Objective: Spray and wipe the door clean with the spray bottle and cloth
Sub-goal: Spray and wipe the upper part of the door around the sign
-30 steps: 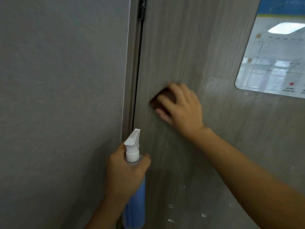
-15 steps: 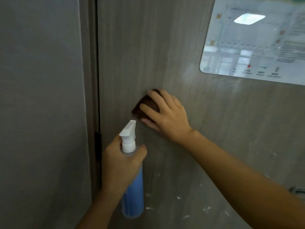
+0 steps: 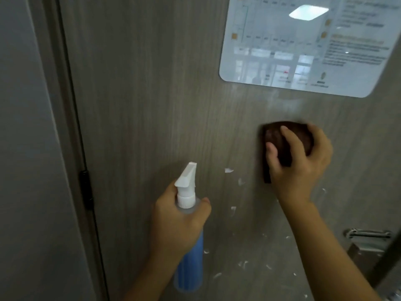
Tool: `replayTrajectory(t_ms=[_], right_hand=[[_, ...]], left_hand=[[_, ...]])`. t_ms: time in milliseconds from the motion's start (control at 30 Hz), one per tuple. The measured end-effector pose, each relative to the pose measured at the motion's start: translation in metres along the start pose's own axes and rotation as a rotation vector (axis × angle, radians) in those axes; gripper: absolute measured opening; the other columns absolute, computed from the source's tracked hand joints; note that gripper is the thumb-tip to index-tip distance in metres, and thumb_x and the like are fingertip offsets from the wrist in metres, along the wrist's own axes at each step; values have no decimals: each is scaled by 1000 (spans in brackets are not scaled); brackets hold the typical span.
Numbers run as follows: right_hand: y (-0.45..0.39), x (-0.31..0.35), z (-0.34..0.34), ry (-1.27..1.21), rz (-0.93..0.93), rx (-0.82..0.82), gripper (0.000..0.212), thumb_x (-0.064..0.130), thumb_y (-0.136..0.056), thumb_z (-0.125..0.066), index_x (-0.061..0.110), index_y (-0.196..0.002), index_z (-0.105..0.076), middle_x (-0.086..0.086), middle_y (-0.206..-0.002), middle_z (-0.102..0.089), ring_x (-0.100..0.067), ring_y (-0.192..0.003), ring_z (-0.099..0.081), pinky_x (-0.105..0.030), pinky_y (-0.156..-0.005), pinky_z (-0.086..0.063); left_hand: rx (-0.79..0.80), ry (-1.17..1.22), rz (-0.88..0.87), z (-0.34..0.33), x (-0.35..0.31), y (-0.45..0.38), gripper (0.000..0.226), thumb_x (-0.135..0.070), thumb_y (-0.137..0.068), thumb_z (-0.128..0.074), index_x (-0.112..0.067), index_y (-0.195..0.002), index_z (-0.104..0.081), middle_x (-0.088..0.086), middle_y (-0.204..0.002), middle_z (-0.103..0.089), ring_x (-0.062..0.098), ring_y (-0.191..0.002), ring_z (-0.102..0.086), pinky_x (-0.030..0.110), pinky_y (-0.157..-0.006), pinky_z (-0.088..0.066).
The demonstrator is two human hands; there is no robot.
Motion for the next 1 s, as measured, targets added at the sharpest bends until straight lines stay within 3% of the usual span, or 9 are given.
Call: replayTrajectory(t_ms=[267, 433, 567, 733, 1000], right_hand=[[7, -13, 3, -13, -27, 46, 37, 31, -99, -72, 8, -127, -72, -33, -137, -53, -53, -127, -52, -61, -106, -43], [6, -18, 1, -25, -24, 36, 37, 34, -99, -71, 10, -127, -73, -31, -137, -54, -50, -128, -53, -52, -111, -41], [8, -21, 0, -47, -1, 31, 38, 34, -98, -72, 11, -128, -72, -30, -137, -54, -48, -128, -52, -47, -112, -39], [9, -22, -1, -55, 3, 46, 39, 35, -98, -71, 12, -129, -72, -29, -139, -53, -47, -129, -51, -40, -115, -33], [8, -22, 0, -71, 18, 58, 38, 34, -97, -72, 11, -127, -73, -30, -138, -55, -49, -127, -53, -52, -107, -43]], left_hand=[[39, -57, -6, -46, 10, 25, 20, -45, -68, -74, -34, -77, -61, -6, -63, -65, 7, -52, -62, 20, -49, -49], [0, -82, -50, -57, 9, 36, 19, -40, -69, -73, -32, -81, -60, -8, -64, -64, 7, -53, -62, 14, -49, -45], [-14, -120, -72, -64, 5, 42, 25, -43, -69, -73, -35, -87, -60, -8, -71, -67, 13, -58, -65, 20, -50, -51], [-29, -124, -38, -71, 8, 50, 19, -35, -69, -75, -32, -76, -58, -11, -66, -64, 6, -55, -61, 14, -50, -45], [47, -180, 16, -83, 14, 62, 21, -26, -70, -74, -29, -81, -56, -1, -64, -61, 13, -51, -58, 29, -47, -51]])
Point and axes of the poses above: each hand's wrist, its own y-axis away from the middle knuckle, its own z-axis out of the back of the hand, x = y × z, the point moved 5 cm from there along -y, towards the middle knuckle
